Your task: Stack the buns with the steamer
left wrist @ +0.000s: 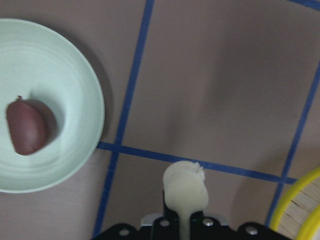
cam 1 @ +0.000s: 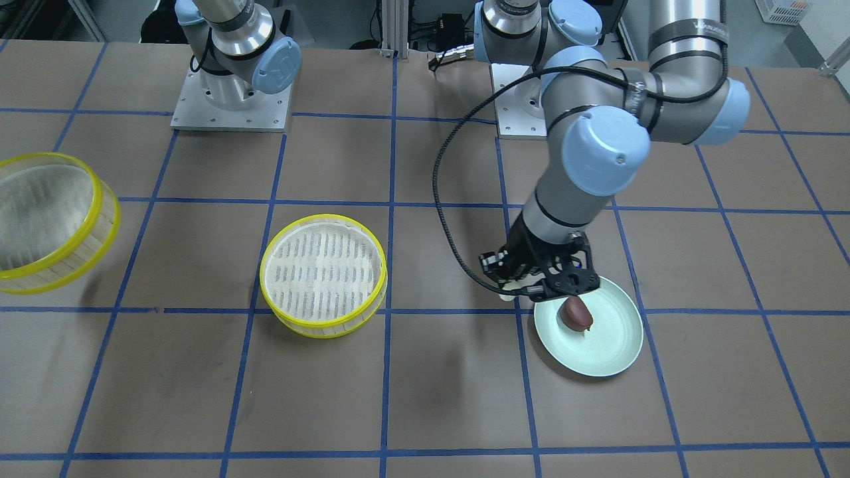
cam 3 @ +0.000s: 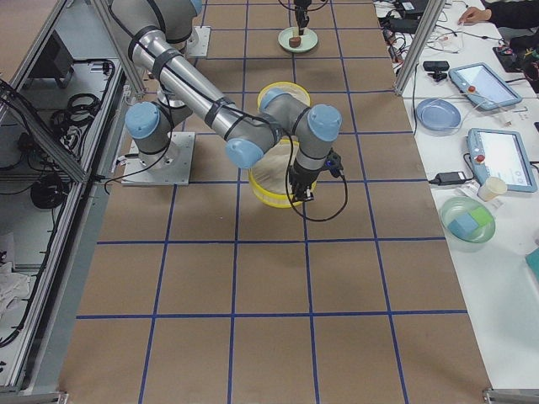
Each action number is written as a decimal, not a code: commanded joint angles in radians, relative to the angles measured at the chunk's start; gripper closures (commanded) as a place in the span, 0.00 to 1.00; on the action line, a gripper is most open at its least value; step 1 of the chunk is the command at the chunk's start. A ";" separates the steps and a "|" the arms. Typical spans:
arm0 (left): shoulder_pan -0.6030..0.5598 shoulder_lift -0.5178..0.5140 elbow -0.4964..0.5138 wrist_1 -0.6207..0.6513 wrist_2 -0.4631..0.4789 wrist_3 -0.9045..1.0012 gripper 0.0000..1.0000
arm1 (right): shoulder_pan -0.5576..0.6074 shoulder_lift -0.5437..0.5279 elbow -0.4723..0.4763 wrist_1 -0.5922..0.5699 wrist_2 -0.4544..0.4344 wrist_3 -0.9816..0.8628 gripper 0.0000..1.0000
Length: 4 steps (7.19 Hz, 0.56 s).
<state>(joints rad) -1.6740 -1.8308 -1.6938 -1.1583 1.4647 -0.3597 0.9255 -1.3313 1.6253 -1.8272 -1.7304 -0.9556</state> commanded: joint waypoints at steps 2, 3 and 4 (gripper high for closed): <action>-0.235 -0.054 0.002 0.129 -0.034 -0.197 1.00 | 0.120 -0.133 -0.002 0.127 -0.028 0.130 1.00; -0.260 -0.079 0.000 0.150 -0.032 -0.224 1.00 | 0.150 -0.159 -0.002 0.150 -0.035 0.200 1.00; -0.295 -0.109 0.000 0.205 -0.037 -0.287 1.00 | 0.203 -0.187 -0.002 0.176 -0.044 0.248 1.00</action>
<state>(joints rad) -1.9251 -1.9063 -1.6928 -1.0066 1.4310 -0.5875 1.0723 -1.4829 1.6230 -1.6859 -1.7646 -0.7747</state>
